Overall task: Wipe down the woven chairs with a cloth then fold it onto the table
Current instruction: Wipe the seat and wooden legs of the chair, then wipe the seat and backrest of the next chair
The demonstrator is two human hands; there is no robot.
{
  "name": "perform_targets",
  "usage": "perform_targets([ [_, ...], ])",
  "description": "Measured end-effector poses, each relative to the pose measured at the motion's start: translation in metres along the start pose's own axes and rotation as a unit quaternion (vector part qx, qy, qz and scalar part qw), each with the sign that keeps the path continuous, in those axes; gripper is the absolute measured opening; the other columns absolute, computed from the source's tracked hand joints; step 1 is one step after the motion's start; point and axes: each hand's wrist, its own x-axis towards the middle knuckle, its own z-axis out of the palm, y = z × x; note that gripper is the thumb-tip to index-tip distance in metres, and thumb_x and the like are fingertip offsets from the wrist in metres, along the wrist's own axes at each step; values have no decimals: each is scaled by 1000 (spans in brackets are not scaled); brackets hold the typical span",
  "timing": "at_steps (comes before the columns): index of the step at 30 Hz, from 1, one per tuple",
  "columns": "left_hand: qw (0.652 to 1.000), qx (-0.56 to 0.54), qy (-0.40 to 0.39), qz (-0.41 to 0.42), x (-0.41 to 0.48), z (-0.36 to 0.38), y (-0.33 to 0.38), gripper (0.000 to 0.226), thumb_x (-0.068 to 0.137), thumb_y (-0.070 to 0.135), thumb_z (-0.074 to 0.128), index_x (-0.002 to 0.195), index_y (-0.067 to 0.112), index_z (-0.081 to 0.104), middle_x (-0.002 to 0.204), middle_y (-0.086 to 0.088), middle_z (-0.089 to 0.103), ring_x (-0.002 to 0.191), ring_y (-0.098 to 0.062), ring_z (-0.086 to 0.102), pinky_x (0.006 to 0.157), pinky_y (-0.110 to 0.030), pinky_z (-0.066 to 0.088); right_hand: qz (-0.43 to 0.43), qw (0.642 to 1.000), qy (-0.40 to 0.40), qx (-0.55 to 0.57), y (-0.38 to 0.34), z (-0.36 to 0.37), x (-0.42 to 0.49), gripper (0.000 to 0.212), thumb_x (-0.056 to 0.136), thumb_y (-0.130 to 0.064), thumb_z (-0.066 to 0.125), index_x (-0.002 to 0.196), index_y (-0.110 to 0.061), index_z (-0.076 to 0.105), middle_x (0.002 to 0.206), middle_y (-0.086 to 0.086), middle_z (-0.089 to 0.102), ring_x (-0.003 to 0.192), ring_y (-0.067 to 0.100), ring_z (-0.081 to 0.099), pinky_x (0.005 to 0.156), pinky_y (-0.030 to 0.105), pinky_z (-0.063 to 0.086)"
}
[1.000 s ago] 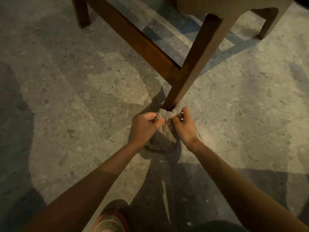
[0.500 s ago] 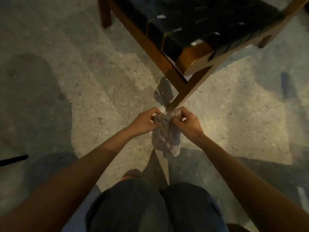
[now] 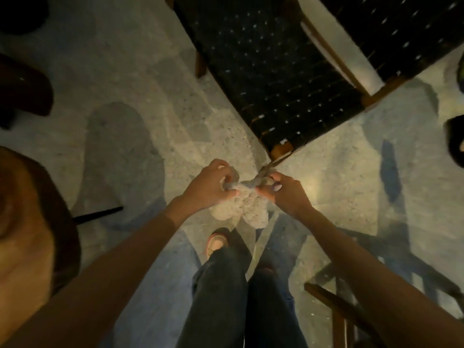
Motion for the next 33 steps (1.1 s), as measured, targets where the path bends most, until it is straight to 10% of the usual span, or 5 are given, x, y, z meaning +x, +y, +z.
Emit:
perform_targets([
  [3,1000,12,-2,23,-36,-49,43,30,77,33,76,75,19,49,115,0,57,119,-11,49,97,-39,42,-17,999,31,-38,-57,-34,-35,18,83,-39,70,95,-33,60,84,-19,53,74,-1,51,63,7,34],
  [6,998,63,23,10,-64,-87,83,36,79,41,71,64,25,42,89,11,61,96,-2,56,113,-39,21,-37,991,81,-97,-98,-65,-72,27,81,-44,70,98,-23,69,107,-4,51,94,7,45,73,11,33],
  [10,999,5,49,-5,-90,-119,124,36,83,34,70,67,29,38,60,10,45,52,-3,41,59,-19,39,-59,981,133,-126,-136,-100,-115,28,80,-46,71,95,-23,71,136,-1,40,123,19,26,91,29,27],
  [18,998,11,-42,38,-90,-122,191,14,89,30,63,100,25,56,89,7,61,84,-11,61,65,-19,44,33,984,161,-71,-135,-131,-173,23,86,-40,64,79,-19,59,68,-11,51,68,8,47,62,23,32],
  [33,906,196,-264,266,-42,29,380,37,91,39,59,119,15,62,110,1,67,102,-16,61,82,-22,45,271,888,313,200,-24,-193,-353,32,93,-29,59,109,-1,59,100,18,63,92,31,59,86,46,49],
])
